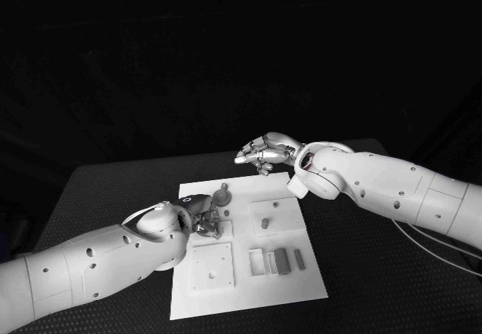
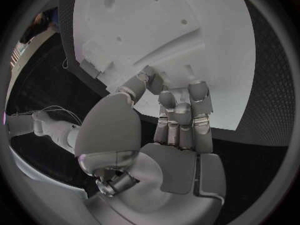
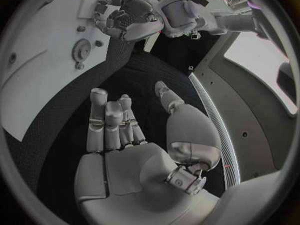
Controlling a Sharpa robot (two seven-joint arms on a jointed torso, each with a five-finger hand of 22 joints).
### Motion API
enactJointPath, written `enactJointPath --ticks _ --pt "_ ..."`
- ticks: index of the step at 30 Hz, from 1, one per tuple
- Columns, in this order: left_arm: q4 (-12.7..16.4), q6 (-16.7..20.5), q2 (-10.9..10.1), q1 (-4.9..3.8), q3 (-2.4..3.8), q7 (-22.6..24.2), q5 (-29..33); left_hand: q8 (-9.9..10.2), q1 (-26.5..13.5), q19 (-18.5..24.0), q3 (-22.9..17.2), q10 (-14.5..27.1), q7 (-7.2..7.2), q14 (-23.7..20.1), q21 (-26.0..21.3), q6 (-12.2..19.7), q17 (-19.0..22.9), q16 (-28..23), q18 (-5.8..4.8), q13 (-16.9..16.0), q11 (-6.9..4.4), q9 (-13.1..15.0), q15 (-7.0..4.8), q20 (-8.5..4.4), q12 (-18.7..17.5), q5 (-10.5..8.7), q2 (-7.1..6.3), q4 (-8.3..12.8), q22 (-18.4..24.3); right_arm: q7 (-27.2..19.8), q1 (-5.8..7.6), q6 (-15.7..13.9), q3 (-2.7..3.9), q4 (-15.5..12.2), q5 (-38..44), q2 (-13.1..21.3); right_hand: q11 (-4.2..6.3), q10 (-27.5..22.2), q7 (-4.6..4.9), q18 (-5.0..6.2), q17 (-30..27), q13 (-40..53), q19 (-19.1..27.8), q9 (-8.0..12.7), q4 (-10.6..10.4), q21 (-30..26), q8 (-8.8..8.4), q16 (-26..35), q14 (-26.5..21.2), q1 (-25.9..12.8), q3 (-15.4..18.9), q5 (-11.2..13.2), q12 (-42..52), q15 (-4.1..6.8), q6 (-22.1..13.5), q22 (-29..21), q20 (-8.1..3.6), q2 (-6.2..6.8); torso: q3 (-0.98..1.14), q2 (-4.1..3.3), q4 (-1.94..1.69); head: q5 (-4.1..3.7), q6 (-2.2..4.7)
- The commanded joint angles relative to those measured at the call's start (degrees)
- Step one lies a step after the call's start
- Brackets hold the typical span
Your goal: Assemble the parts on the task board
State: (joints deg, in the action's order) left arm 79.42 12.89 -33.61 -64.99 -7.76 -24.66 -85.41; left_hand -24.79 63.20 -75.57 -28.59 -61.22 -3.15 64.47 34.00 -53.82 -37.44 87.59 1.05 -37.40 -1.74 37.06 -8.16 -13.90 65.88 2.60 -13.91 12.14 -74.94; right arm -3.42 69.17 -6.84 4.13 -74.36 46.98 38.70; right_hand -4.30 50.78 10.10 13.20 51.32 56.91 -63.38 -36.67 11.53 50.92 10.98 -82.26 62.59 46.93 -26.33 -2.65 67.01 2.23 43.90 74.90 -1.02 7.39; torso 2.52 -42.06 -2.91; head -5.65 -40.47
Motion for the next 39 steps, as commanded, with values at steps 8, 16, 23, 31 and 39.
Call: enactJointPath --ticks 8,16,23,31,39 --pt "0.20 -0.12 -0.10 0.09 0.01 0.70 0.22 0.80 0.14 -0.14 0.25 0.17 -2.56 0.03 -0.34 4.39 -0.13 -0.18 3.40 -0.18 0.90 -0.05 1.01 0.92 -0.09 0.22 -0.51 0.25 -1.10 -0.35 -0.03 0.41 0.02 -0.03 0.37 -0.01 0.25 -0.05 0.42 1.80 -0.08 -0.12 0.10 -0.09 -0.01 -0.40 -0.04 -0.29 -0.53 -0.35 0.13 -0.11 0.21 -0.04 -0.10 0.74 -0.43 0.10 -0.05 -0.01 -0.05 -0.04 0.02" --pt "0.28 0.07 -0.27 0.11 0.01 0.76 0.22 0.82 0.13 -0.13 0.25 0.23 -2.70 0.02 -0.35 4.77 -0.15 -0.17 3.55 -0.20 1.04 0.00 1.15 1.08 -0.05 0.21 -0.55 0.26 -1.10 -0.33 -0.03 0.41 0.02 -0.02 0.37 -0.01 0.24 -0.05 0.42 1.80 -0.09 -0.14 0.10 -0.10 -0.02 -0.40 -0.05 -0.30 -0.53 -0.35 0.12 -0.11 0.23 -0.04 -0.11 0.74 -0.43 0.10 -0.03 -0.01 -0.04 0.00 0.05" --pt "0.71 -0.18 -0.64 0.11 0.02 1.26 1.08 1.00 -0.16 -0.08 0.42 0.35 -2.96 -0.04 -0.39 5.64 -0.15 -0.18 3.76 -0.23 1.29 0.01 1.40 1.35 -0.02 0.20 -0.85 0.20 -1.10 -0.33 -0.03 0.41 0.02 0.03 0.37 0.03 0.24 -0.06 0.43 1.80 -0.10 -0.15 0.10 -0.10 -0.02 -0.40 -0.06 -0.30 -0.53 -0.35 0.12 -0.11 0.24 -0.05 -0.12 0.74 -0.43 0.11 0.00 0.01 0.00 0.04 0.08" --pt "1.17 0.82 -1.34 0.11 0.04 1.04 1.22 1.35 -4.42 0.44 3.74 0.89 -3.51 -0.47 -0.62 7.25 -0.21 -0.19 4.17 -0.30 1.84 0.02 1.94 1.90 0.04 0.18 -2.27 -0.41 -1.09 -0.33 -0.03 0.40 0.02 0.03 0.37 0.12 0.23 -0.06 0.43 1.80 -0.10 -0.16 0.10 -0.10 -0.02 -0.41 -0.06 -0.30 -0.53 -0.35 0.11 -0.11 0.25 -0.05 -0.12 0.74 -0.43 0.12 0.01 0.01 0.00 0.04 0.09" --pt "1.41 1.86 -1.92 0.11 0.07 0.62 1.38 1.10 -9.32 0.64 6.14 0.99 -3.44 -0.66 -1.02 7.41 -0.23 -0.20 4.81 -0.28 1.77 0.28 1.90 1.99 0.04 0.20 -2.39 -1.92 -0.89 -0.30 -0.04 0.39 0.02 0.03 0.37 0.20 0.23 -0.06 0.43 1.80 -0.10 -0.17 0.09 -0.10 -0.02 -0.41 -0.07 -0.30 -0.53 -0.35 0.11 -0.11 0.26 -0.05 -0.13 0.75 -0.43 0.13 0.02 0.02 -0.02 -0.04 0.18"
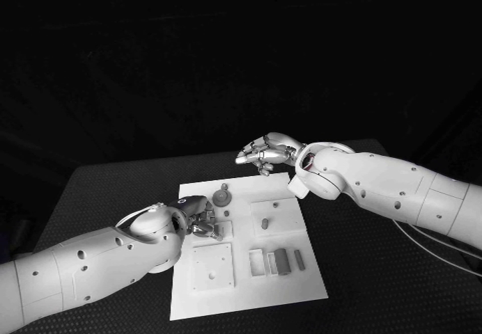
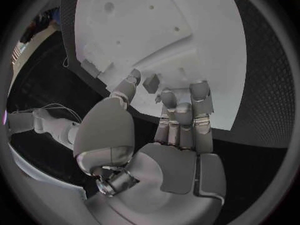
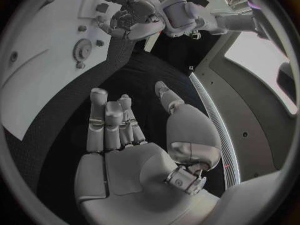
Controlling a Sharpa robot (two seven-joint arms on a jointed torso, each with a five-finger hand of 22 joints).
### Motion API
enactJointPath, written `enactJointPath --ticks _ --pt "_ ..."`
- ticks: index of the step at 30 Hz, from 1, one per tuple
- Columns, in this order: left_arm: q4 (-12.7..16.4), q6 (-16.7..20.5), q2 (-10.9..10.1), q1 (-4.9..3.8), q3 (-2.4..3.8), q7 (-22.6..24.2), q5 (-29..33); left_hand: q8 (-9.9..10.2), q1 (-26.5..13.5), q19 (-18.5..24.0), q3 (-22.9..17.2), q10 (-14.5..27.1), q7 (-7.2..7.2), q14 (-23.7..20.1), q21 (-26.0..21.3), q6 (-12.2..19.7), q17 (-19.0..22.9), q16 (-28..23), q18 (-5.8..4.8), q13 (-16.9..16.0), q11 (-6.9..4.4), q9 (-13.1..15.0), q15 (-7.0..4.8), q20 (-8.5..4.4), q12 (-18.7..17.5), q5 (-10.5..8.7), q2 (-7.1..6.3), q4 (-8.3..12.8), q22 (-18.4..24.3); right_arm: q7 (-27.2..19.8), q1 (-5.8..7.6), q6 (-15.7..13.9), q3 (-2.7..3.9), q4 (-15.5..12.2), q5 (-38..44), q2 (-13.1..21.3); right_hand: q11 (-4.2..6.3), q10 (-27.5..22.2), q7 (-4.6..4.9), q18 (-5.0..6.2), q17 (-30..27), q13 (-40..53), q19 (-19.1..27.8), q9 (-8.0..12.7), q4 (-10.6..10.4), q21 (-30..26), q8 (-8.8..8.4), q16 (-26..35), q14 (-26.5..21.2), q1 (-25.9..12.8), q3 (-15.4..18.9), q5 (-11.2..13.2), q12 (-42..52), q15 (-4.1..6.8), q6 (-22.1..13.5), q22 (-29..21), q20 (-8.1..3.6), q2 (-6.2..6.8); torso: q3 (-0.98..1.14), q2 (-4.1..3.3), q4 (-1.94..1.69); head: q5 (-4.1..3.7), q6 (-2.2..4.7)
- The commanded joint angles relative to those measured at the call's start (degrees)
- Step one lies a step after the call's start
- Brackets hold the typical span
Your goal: Assemble the parts on the task board
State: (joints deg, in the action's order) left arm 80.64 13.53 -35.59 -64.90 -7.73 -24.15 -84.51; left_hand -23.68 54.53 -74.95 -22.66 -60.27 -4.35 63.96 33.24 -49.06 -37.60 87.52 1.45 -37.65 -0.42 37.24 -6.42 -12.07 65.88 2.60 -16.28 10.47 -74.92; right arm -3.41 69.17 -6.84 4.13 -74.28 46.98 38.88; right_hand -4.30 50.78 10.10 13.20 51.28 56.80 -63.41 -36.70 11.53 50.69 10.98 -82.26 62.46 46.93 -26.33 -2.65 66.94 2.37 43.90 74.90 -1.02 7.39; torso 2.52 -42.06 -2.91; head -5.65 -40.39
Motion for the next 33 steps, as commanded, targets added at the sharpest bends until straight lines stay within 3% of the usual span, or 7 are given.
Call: enactJointPath --ticks 1,11,17,23,27,30,33 --pt "0.18 1.22 0.05 0.02 0.05 0.06 0.48 -0.02 -0.68 0.01 0.19 0.03 -2.23 -0.15 -0.28 2.66 -0.06 -0.14 4.44 -0.03 0.44 0.10 0.15 0.15 0.04 0.20 0.01 -0.28 -0.91 -0.31 -0.04 0.38 0.02 -0.06 0.37 0.02 0.23 -0.06 0.43 1.80 -0.06 -0.07 0.12 -0.07 -0.02 -0.18 -0.07 -0.31 -0.40 -0.35 0.11 -0.11 0.33 -0.19 -0.13 0.75 -0.43 0.13 0.03 0.01 -0.01 -0.03 0.11" --pt "0.42 1.66 -0.48 0.01 0.48 0.06 2.08 -0.43 -1.98 -0.13 -0.13 -0.09 -2.07 -0.08 -0.49 2.25 -0.03 -0.19 4.65 0.06 0.29 0.34 0.03 0.20 -0.01 0.19 0.62 -1.37 -0.85 -0.31 -0.04 0.40 0.02 -0.05 0.37 0.08 0.23 -0.07 0.44 1.80 -0.07 -0.08 0.12 -0.07 -0.02 -0.19 -0.07 -0.31 -0.40 -0.35 0.10 -0.11 0.34 -0.19 -0.14 0.75 -0.43 0.13 0.03 0.01 0.00 -0.03 0.14" --pt "0.86 1.69 -1.02 -0.01 1.80 -0.17 3.77 -2.09 -8.11 -0.06 -0.15 -0.22 -1.24 -0.03 -0.82 0.06 -0.01 -0.25 4.89 0.19 -0.53 1.10 -0.71 -0.16 -0.15 0.19 0.83 -6.59 -0.84 -0.30 -0.04 0.41 0.02 -0.05 0.37 0.16 0.22 -0.07 0.44 1.80 -0.07 -0.09 0.12 -0.08 -0.03 -0.19 -0.07 -0.31 -0.40 -0.37 0.10 -0.11 0.35 -0.20 -0.14 0.75 -0.42 0.14 0.05 0.05 -0.07 0.03 0.16" --pt "1.03 -0.43 -1.44 -0.09 2.43 -0.62 9.87 -4.72 -10.32 -0.12 -1.19 -0.54 -0.07 0.07 -0.68 -2.07 -0.15 -0.10 4.94 0.22 -1.65 2.42 -1.79 -0.63 -0.17 0.24 1.13 -10.68 -1.12 -0.26 -0.04 0.42 0.02 -0.03 0.37 0.14 0.22 -0.07 0.44 1.80 -0.07 -0.10 0.11 -0.08 -0.05 -0.19 -0.07 -0.31 -0.40 -0.39 0.11 -0.11 0.35 -0.20 -0.13 0.75 -0.42 0.14 0.05 0.04 -0.04 0.15 0.23" --pt "1.12 -1.43 -1.50 -0.26 2.60 -1.04 12.60 -6.06 -10.31 -0.05 -0.35 -0.72 0.72 0.10 -0.25 -3.66 -0.34 0.13 4.83 0.15 -2.37 2.91 -2.51 -0.87 -0.09 0.33 3.00 -11.58 -1.35 -0.21 -0.04 0.45 0.02 0.07 0.37 0.14 0.22 -0.07 0.44 1.80 -0.08 -0.11 0.11 -0.08 -0.07 -0.20 -0.07 -0.31 -0.40 -0.42 0.11 -0.11 0.36 -0.20 -0.13 0.75 -0.42 0.14 0.05 0.01 -0.03 0.16 0.24" --pt "1.04 -3.49 -1.43 -0.61 2.61 -1.34 11.99 -6.00 -9.85 0.46 2.43 -0.62 1.40 -0.14 0.26 -5.88 -0.49 0.17 4.65 0.08 -3.01 2.24 -3.13 -1.16 -0.11 0.49 5.44 -11.39 -1.37 -0.18 -0.04 0.51 0.02 0.20 0.37 0.08 0.22 -0.07 0.44 1.80 -0.08 -0.11 0.11 -0.08 -0.08 -0.20 -0.07 -0.31 -0.40 -0.44 0.12 -0.11 0.36 -0.20 -0.13 0.75 -0.42 0.15 0.05 -0.01 0.02 0.16 0.25" --pt "0.60 -7.04 -1.16 -1.00 2.61 -1.73 11.94 -4.90 -8.86 0.82 5.25 -0.69 1.98 -0.23 0.95 -8.60 -0.73 0.44 4.42 -0.14 -3.71 1.25 -3.71 -1.45 0.09 1.18 10.03 -11.25 -1.45 -0.13 -0.05 0.61 0.00 0.30 0.37 0.01 0.22 -0.07 0.45 1.80 -0.08 -0.12 0.11 -0.09 -0.12 -0.20 -0.07 -0.32 -0.40 -0.49 0.12 -0.11 0.36 -0.20 -0.12 0.75 -0.41 0.15 0.09 -0.02 0.06 0.26 0.25"
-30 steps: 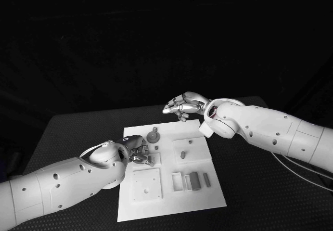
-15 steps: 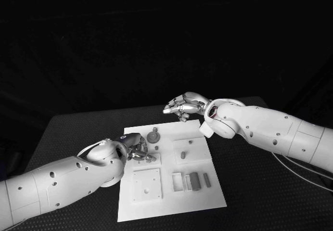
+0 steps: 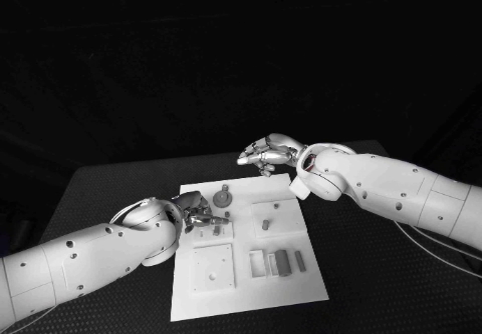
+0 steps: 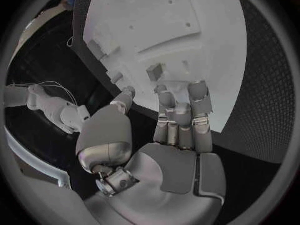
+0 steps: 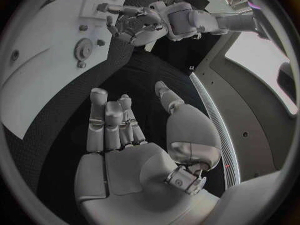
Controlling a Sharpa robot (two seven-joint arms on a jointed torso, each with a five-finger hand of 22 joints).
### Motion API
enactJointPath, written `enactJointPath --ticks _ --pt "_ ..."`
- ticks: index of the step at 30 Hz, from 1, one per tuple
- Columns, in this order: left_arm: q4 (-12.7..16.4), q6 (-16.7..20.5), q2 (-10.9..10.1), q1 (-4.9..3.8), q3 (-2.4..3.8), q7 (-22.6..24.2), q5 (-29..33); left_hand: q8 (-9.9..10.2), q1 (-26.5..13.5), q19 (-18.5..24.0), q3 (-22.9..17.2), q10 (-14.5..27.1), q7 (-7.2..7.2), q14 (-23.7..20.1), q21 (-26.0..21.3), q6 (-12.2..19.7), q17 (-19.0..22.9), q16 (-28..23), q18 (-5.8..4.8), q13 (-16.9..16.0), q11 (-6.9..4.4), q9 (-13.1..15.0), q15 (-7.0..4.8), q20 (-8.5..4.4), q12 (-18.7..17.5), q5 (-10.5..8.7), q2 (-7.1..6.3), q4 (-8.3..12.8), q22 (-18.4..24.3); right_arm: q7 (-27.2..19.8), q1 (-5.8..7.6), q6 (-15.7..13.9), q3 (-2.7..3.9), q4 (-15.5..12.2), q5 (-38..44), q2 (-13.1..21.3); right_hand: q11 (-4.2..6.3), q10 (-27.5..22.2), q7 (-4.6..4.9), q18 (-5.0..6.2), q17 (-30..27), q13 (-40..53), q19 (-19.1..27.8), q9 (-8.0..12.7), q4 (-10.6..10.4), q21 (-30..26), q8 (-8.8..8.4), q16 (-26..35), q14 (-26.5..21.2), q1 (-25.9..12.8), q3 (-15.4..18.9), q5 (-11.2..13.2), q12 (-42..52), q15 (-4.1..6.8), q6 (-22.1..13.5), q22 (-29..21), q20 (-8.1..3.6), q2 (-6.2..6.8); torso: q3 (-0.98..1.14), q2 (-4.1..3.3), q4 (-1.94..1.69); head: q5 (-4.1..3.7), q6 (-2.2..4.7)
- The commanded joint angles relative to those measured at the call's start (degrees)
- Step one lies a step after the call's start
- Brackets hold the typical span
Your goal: Assemble the parts on the task board
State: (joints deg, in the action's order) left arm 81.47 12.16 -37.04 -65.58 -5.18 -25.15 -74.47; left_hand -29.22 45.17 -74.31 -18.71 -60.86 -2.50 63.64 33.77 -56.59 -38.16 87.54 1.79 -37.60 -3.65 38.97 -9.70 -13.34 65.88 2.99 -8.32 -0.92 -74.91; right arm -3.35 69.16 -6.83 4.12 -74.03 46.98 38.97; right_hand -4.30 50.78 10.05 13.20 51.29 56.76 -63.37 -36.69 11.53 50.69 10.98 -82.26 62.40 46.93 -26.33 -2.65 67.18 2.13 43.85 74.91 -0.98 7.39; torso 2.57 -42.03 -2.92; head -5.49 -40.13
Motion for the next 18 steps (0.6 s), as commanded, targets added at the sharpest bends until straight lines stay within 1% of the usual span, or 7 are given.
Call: enactJointPath --ticks 1,2,4,6,8,14,18 --pt "-0.36 -6.29 0.36 -0.36 0.05 -0.76 1.89 0.85 0.79 0.18 1.61 -0.18 0.24 0.12 0.57 -1.44 -0.24 0.52 4.06 -0.25 -0.47 -0.62 -0.48 -0.25 0.14 1.32 3.16 0.18 -1.46 -0.17 -0.04 0.62 0.01 0.07 0.37 -0.10 0.22 -0.07 0.49 1.80 -0.09 -0.08 0.08 -0.10 -0.13 -0.20 -0.07 -0.31 -0.33 -0.51 0.13 -0.11 0.13 0.03 -0.07 0.75 -0.45 0.14 0.05 -0.04 0.07 0.10 -0.01" --pt "-0.54 -6.97 0.50 -0.43 0.05 -0.90 1.89 1.20 1.08 0.25 2.39 -0.26 0.28 0.13 0.81 -1.87 -0.35 0.65 3.99 -0.31 -0.56 -0.85 -0.54 -0.31 0.16 2.13 3.96 0.37 -1.47 -0.16 -0.04 0.62 0.01 0.10 0.37 -0.14 0.22 -0.07 0.49 1.80 -0.09 -0.09 0.07 -0.10 -0.15 -0.20 -0.07 -0.32 -0.33 -0.53 0.13 -0.11 0.13 0.03 -0.07 0.75 -0.45 0.15 0.08 -0.05 0.05 0.12 -0.04" --pt "-0.81 -7.83 0.71 -0.49 0.04 -1.19 1.97 2.17 2.20 0.50 4.11 -0.53 0.42 0.14 1.38 -2.89 -0.62 0.85 3.81 -0.46 -0.64 -1.39 -0.65 -0.51 0.09 4.92 6.61 0.99 -1.44 -0.16 -0.07 0.63 0.01 0.12 0.37 -0.18 0.22 -0.07 0.49 1.80 -0.09 -0.09 0.07 -0.10 -0.18 -0.20 -0.07 -0.32 -0.33 -0.56 0.13 -0.11 0.13 0.03 -0.06 0.75 -0.45 0.15 0.09 -0.06 0.05 0.13 -0.09" --pt "-0.92 -8.26 0.81 -0.51 0.04 -1.36 2.00 2.69 3.01 0.64 4.82 -0.57 0.42 0.12 1.62 -3.20 -0.69 0.82 3.70 -0.51 -0.64 -1.62 -0.64 -0.59 -0.02 6.48 7.82 1.60 -1.41 -0.14 -0.07 0.64 0.01 0.12 0.37 -0.18 0.22 -0.08 0.50 1.80 -0.09 -0.10 0.07 -0.10 -0.19 -0.20 -0.07 -0.32 -0.33 -0.57 0.13 -0.11 0.13 0.03 -0.06 0.75 -0.45 0.15 0.09 -0.06 0.05 0.12 -0.10" --pt "-1.10 -8.58 1.02 -0.56 0.04 -1.62 2.09 3.33 3.59 0.81 5.83 -0.61 0.42 0.13 1.83 -3.55 -0.74 0.71 3.56 -0.58 -0.59 -1.84 -0.63 -0.70 -0.18 7.53 8.55 2.11 -1.36 -0.12 -0.07 0.64 0.01 0.12 0.37 -0.18 0.21 -0.08 0.49 1.80 -0.09 -0.10 0.07 -0.10 -0.20 -0.20 -0.07 -0.32 -0.33 -0.59 0.13 -0.11 0.14 0.03 -0.06 0.75 -0.45 0.15 0.07 -0.08 0.05 0.13 -0.13" --pt "-1.25 -10.16 1.73 -0.63 0.04 -2.19 0.76 4.13 3.74 0.95 7.14 -0.68 0.43 0.17 1.91 -3.99 -0.77 0.51 3.43 -0.65 -0.61 -2.09 -0.64 -0.89 -0.43 7.19 7.68 1.94 -1.25 -0.10 -0.07 0.65 0.00 0.11 0.37 -0.23 0.22 -0.08 0.49 1.80 -0.10 -0.11 0.07 -0.10 -0.21 -0.21 -0.07 -0.32 -0.34 -0.59 0.12 -0.11 0.14 0.03 -0.06 0.75 -0.45 0.16 0.00 -0.04 0.04 0.14 -0.19" --pt "-1.34 -10.21 2.00 -0.63 0.04 -2.41 0.52 4.40 3.83 0.94 7.46 -0.71 0.44 0.21 1.91 -4.12 -0.78 0.43 3.40 -0.67 -0.62 -2.16 -0.67 -0.97 -0.53 7.02 7.32 1.70 -1.22 -0.10 -0.07 0.66 0.00 0.18 0.37 -0.28 0.22 -0.08 0.49 1.80 -0.10 -0.12 0.07 -0.11 -0.22 -0.21 -0.08 -0.32 -0.34 -0.59 0.11 -0.11 0.15 0.03 -0.07 0.75 -0.45 0.16 -0.01 -0.07 0.06 0.12 -0.23"
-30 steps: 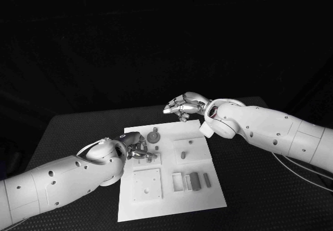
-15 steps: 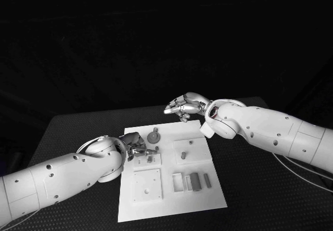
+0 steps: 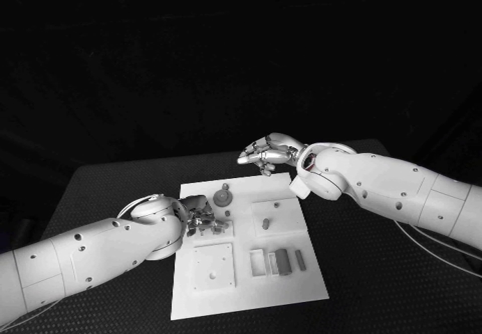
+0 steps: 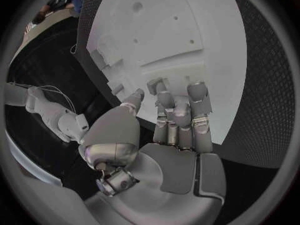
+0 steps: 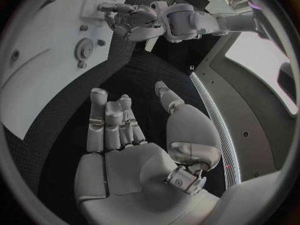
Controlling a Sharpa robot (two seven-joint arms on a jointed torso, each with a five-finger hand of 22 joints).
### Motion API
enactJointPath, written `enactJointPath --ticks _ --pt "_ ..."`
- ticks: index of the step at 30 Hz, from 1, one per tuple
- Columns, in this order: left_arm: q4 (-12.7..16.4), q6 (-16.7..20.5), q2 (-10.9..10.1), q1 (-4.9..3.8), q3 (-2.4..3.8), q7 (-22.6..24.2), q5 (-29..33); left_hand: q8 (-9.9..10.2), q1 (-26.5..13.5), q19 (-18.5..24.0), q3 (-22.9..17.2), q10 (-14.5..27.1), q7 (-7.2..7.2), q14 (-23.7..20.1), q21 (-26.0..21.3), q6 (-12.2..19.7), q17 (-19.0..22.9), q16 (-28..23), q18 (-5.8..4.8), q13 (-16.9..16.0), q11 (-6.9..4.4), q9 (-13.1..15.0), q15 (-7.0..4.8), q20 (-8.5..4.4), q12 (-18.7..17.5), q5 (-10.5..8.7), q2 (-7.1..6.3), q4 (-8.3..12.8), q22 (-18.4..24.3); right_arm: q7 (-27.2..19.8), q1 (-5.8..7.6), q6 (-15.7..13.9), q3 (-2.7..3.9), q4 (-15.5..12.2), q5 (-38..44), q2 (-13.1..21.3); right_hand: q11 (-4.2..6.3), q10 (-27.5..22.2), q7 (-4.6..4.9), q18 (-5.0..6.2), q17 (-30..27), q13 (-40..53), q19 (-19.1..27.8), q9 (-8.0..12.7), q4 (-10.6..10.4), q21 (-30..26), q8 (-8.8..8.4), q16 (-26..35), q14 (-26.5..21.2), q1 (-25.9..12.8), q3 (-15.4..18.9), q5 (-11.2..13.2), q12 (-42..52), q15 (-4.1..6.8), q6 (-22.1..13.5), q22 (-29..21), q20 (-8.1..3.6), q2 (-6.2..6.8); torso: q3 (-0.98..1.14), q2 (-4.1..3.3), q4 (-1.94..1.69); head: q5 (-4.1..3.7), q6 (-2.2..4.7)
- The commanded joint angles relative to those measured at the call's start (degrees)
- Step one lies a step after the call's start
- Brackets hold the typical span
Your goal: Assemble the parts on the task board
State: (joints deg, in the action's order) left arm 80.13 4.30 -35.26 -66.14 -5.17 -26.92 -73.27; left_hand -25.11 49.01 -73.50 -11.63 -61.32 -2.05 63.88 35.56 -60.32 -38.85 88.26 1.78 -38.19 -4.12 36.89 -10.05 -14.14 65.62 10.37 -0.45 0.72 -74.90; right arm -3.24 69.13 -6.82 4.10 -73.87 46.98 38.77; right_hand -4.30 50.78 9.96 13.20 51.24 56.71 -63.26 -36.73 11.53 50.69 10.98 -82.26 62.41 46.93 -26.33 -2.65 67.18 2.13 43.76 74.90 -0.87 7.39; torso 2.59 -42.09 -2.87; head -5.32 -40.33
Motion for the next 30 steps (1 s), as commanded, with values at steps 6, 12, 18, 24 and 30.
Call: enactJointPath --ticks 6,12,18,24,30 --pt "-0.15 -2.23 0.28 -0.07 0.03 -0.73 -0.74 0.69 0.28 0.11 0.78 -0.30 0.01 0.04 0.08 -0.56 -0.08 -0.45 3.35 -0.10 -0.17 -0.17 -0.35 -0.29 -0.40 -0.64 -1.07 -0.42 -1.16 -0.24 -0.07 0.66 0.01 0.08 0.37 -0.09 0.22 -0.08 0.58 1.80 -0.06 -0.07 -0.03 -0.07 -0.23 -0.22 -0.08 -0.32 -0.34 -0.60 0.11 -0.11 0.16 0.03 0.03 0.76 -0.56 0.17 -0.06 0.01 0.00 -0.19 -0.08" --pt "-0.18 -2.49 0.42 -0.07 0.03 -0.92 -0.97 1.00 0.90 0.04 1.02 -0.38 0.04 0.14 0.04 -0.76 -0.09 -0.54 3.31 -0.15 -0.19 -0.19 -0.38 -0.42 -0.49 -0.70 -1.26 -0.80 -1.13 -0.27 -0.26 0.72 0.00 0.26 0.37 -0.28 0.22 -0.08 0.58 1.80 -0.06 -0.08 -0.03 -0.07 -0.25 -0.22 -0.08 -0.33 -0.35 -0.62 0.10 -0.11 0.17 0.03 0.03 0.76 -0.56 0.17 -0.06 0.00 -0.03 -0.24 -0.17" --pt "-0.48 -2.59 0.40 -0.07 0.03 -1.06 -1.36 1.31 2.12 -0.08 1.32 -0.51 0.07 0.29 0.02 -1.03 -0.15 -0.59 3.18 -0.23 -0.22 -0.14 -0.42 -0.53 -0.55 -0.57 -0.83 -0.92 -1.13 -0.26 -0.37 0.72 0.00 0.28 0.37 -0.26 0.22 -0.09 0.58 1.80 -0.07 -0.09 -0.03 -0.07 -0.27 -0.22 -0.08 -0.33 -0.35 -0.63 0.09 -0.11 0.17 0.03 0.02 0.76 -0.56 0.17 -0.04 0.00 -0.03 -0.24 -0.25" --pt "-0.60 -2.43 0.59 -0.07 0.03 -0.98 -1.36 1.76 4.11 -0.16 2.07 -0.63 0.06 0.42 -0.02 -1.27 -0.25 -0.71 2.95 -0.36 -0.21 0.00 -0.41 -0.65 -0.67 -0.17 0.56 -0.43 -1.14 -0.27 -0.39 0.73 0.00 0.28 0.37 -0.27 0.22 -0.09 0.58 1.80 -0.07 -0.10 -0.03 -0.08 -0.28 -0.23 -0.09 -0.33 -0.35 -0.63 0.07 -0.11 0.18 0.03 0.02 0.76 -0.56 0.17 -0.06 0.00 0.00 -0.27 -0.24" --pt "-0.81 -2.65 0.65 -0.07 0.03 -0.90 -1.28 2.59 7.55 -0.62 -2.60 -0.87 -0.02 0.76 -0.32 -1.65 -0.28 -1.07 2.49 -0.45 -0.14 0.23 -0.34 -0.83 -0.96 -3.94 -0.79 -2.50 -1.07 -0.28 -0.40 0.73 0.00 0.25 0.37 -0.25 0.22 -0.09 0.58 1.80 -0.07 -0.11 -0.03 -0.08 -0.29 -0.23 -0.09 -0.33 -0.35 -0.64 0.06 -0.11 0.19 0.03 0.02 0.76 -0.57 0.17 -0.03 0.01 0.00 -0.31 -0.30"
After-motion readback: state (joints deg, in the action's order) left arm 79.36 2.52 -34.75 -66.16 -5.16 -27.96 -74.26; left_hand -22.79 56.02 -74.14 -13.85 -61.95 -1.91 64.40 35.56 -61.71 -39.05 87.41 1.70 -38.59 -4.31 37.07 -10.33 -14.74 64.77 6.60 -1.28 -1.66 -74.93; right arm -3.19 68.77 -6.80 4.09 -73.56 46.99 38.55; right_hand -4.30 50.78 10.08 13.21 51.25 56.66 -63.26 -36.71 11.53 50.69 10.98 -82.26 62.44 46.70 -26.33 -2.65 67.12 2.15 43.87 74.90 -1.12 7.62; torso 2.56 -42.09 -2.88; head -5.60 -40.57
